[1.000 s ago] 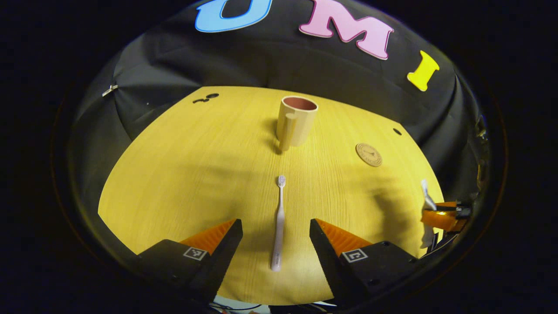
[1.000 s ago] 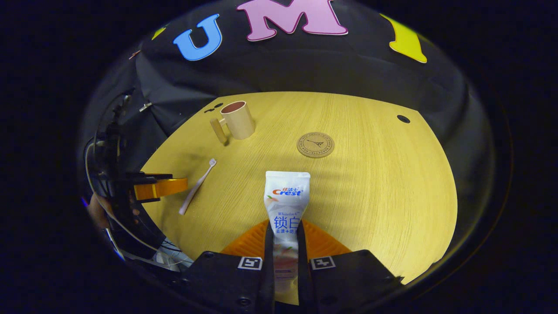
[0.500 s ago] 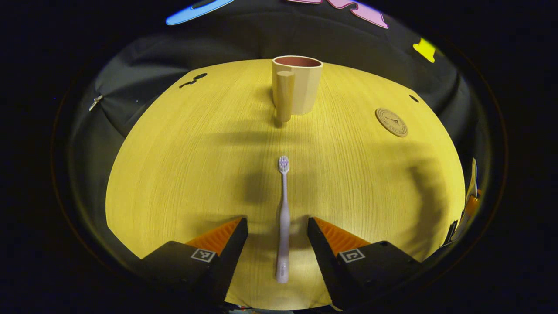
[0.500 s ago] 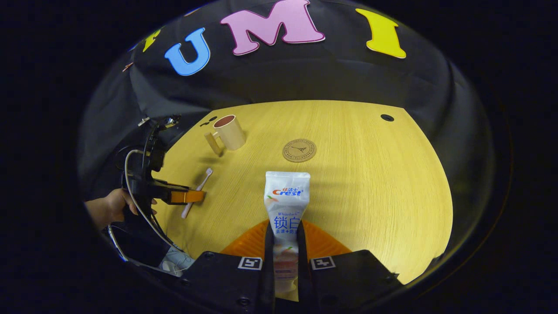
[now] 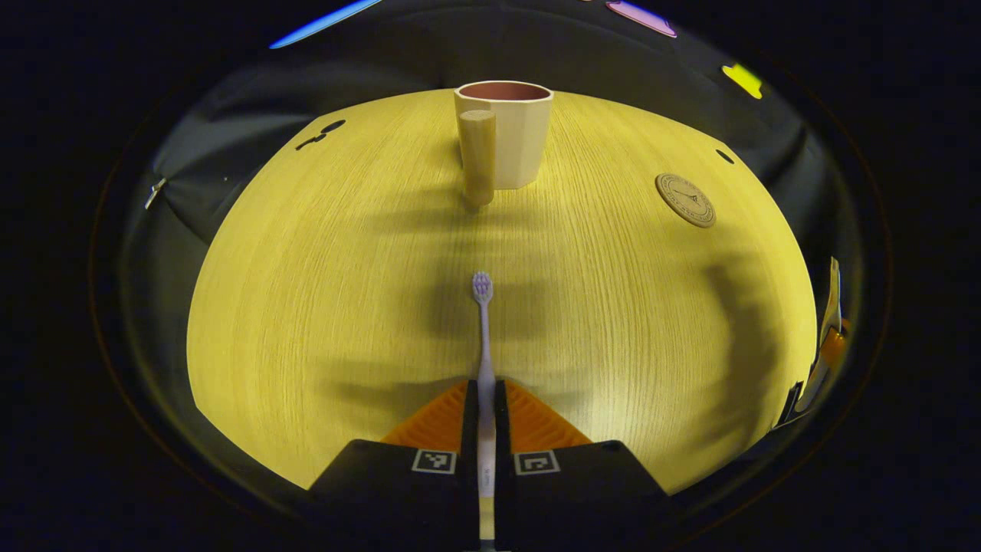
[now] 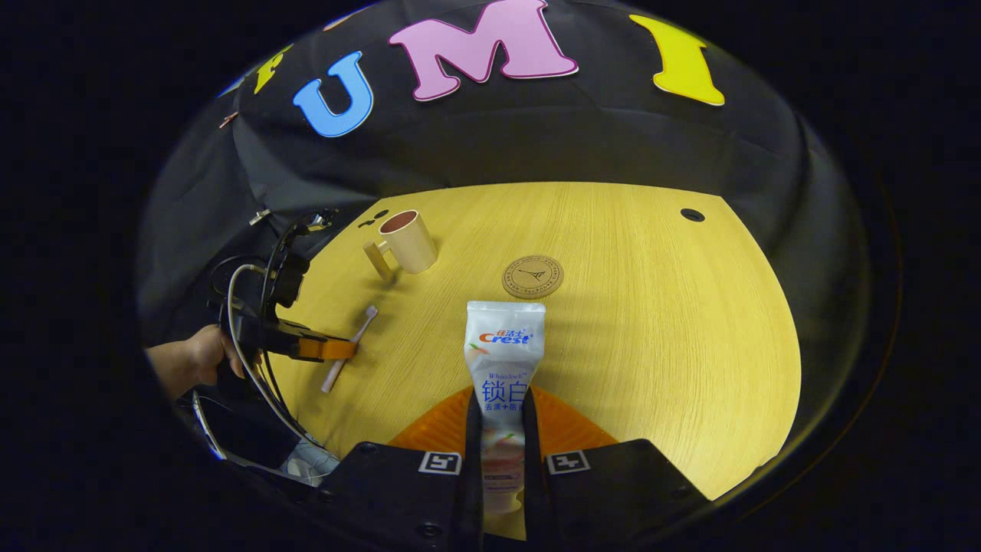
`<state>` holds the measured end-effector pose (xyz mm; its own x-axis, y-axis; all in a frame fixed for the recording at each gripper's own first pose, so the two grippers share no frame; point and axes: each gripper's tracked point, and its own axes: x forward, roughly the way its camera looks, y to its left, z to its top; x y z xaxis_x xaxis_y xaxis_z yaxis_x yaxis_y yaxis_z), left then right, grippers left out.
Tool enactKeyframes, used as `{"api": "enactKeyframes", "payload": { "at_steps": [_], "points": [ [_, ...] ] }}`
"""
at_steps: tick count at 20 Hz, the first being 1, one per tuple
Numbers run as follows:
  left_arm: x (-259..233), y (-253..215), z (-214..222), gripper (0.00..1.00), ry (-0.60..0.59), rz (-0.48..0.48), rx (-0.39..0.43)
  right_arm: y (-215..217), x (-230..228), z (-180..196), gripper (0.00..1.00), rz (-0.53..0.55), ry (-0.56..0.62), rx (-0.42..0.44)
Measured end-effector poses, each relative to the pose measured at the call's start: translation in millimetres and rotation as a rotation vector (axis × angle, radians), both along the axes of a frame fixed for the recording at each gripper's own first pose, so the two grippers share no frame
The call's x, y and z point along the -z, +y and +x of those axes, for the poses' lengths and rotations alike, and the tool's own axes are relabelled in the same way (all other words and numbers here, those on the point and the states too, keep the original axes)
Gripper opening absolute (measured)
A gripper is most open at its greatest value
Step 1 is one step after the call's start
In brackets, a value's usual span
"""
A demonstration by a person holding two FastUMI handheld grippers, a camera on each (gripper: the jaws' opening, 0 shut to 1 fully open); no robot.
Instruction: Put the toothbrush and toothpaste on the desktop into the cup, then pick up the cup and place it on the coaster on the desktop.
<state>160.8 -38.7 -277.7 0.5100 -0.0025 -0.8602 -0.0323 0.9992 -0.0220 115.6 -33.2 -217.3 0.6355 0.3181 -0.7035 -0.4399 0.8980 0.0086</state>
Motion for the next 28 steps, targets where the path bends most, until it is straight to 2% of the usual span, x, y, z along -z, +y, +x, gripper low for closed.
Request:
{"api": "enactKeyframes", "payload": {
  "at_steps": [3, 7, 13, 16, 17, 18, 19, 20, 22, 28],
  "points": [
    [-1, -2, 0, 0.07, 0.006, -0.007, 0.008, 6, -3, 6, 0.25, -0.006, -0.005, 0.000],
    [-3, -5, -2, 0.06, -0.014, -0.052, 0.022, 19, -13, 12, 0.25, -0.004, -0.018, 0.035],
    [-32, -3, -2, 0.06, -0.154, -0.112, 0.067, 56, -37, 34, 0.25, -0.012, -0.092, 0.050],
    [-57, -6, -4, 0.06, -0.254, -0.183, 0.113, 83, -49, 48, 0.25, -0.027, -0.142, 0.012],
    [-64, -2, -6, 0.02, -0.286, -0.188, 0.126, 95, -54, 54, 0.25, -0.023, -0.159, -0.003],
    [-69, 1, -6, 0.07, -0.313, -0.191, 0.137, 108, -60, 61, 0.25, -0.014, -0.176, -0.018],
    [-76, 3, -7, 0.02, -0.345, -0.201, 0.143, 122, -65, 67, 0.25, -0.007, -0.190, -0.031],
    [-85, 3, -8, 0.06, -0.387, -0.220, 0.152, 137, -69, 73, 0.25, 0.006, -0.197, -0.044],
    [-101, 4, -17, 0.06, -0.461, -0.251, 0.164, 167, -79, 88, 0.25, 0.030, -0.223, -0.079],
    [-136, 7, -38, 0.06, -0.569, -0.326, 0.222, 255, -109, 134, 0.25, 0.054, -0.340, -0.207]
  ]
}}
